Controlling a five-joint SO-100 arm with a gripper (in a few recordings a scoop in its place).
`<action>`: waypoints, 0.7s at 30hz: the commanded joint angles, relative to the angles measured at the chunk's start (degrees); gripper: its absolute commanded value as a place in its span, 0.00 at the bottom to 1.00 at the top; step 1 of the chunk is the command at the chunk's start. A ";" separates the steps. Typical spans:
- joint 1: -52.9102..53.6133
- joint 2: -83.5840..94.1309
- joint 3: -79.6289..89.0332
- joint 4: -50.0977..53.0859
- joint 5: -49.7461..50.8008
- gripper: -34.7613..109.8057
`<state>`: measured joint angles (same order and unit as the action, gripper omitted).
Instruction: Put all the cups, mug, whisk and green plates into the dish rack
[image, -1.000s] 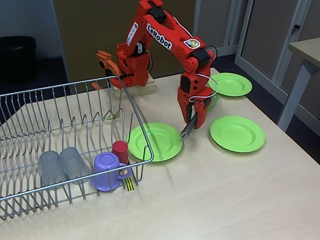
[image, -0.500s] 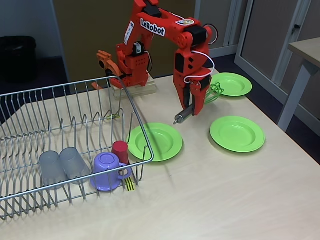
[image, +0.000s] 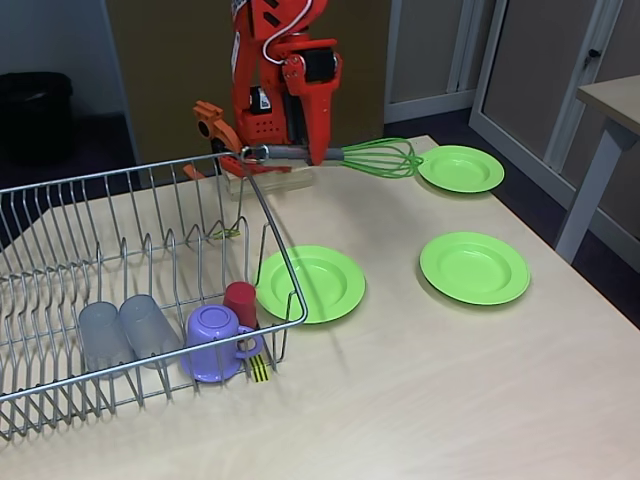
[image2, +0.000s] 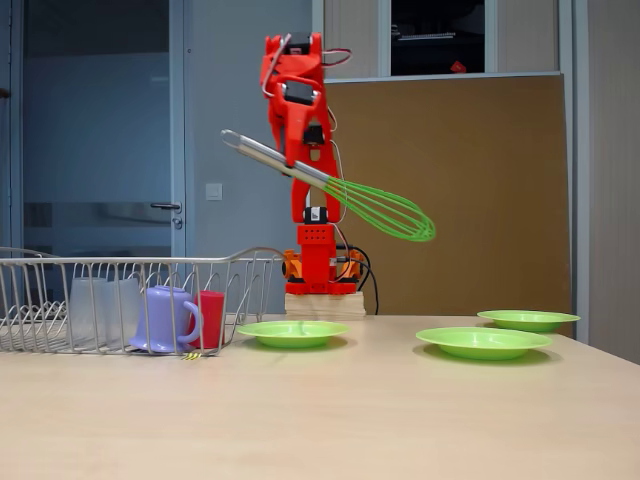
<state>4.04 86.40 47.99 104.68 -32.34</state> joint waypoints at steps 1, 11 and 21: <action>10.11 4.04 -4.31 0.44 -6.59 0.24; 34.45 -0.53 -14.24 -1.32 -17.31 0.24; 44.12 -15.64 -19.69 -7.91 -21.62 0.24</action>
<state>46.41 74.00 31.20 98.70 -52.21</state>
